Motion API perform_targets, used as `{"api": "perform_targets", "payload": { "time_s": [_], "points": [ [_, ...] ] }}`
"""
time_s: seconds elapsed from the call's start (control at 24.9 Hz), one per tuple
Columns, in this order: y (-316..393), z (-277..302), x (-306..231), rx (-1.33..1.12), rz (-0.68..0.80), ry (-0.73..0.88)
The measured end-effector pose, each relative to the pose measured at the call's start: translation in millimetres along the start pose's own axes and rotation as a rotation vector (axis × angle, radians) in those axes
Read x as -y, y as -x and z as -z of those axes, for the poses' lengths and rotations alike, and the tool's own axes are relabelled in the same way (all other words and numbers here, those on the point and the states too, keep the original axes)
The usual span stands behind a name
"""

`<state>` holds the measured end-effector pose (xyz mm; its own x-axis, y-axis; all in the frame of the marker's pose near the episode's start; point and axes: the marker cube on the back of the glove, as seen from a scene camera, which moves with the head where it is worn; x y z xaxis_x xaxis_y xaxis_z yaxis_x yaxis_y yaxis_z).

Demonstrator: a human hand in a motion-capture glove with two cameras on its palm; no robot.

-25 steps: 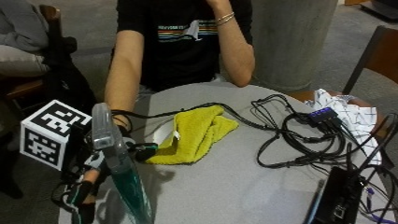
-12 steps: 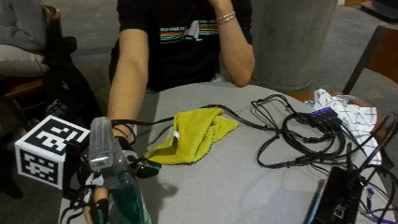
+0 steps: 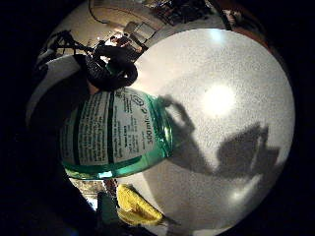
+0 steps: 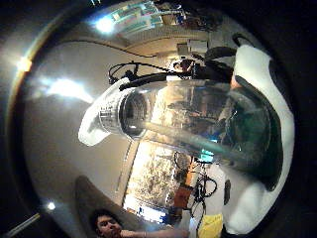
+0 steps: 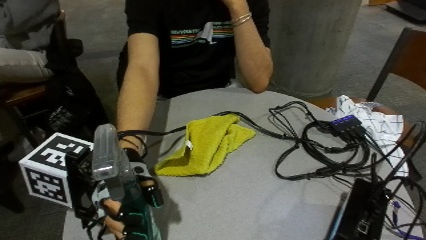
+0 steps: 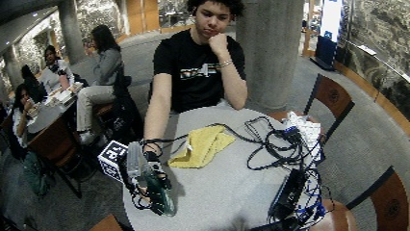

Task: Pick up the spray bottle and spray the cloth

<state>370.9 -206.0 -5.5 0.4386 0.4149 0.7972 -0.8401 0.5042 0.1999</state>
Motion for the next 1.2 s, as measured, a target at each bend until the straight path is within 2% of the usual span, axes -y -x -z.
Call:
{"api": "perform_targets", "payload": {
  "time_s": [0.36,0.6,0.92,1.2],
  "points": [
    [33.9,28.3,-46.0,0.016,0.102,0.044],
    [63.7,74.0,-132.7,-0.012,0.152,0.097],
    [56.5,123.3,-254.1,0.001,0.087,0.194],
    [54.9,133.6,-272.0,-0.115,0.075,0.282]
  ]
}}
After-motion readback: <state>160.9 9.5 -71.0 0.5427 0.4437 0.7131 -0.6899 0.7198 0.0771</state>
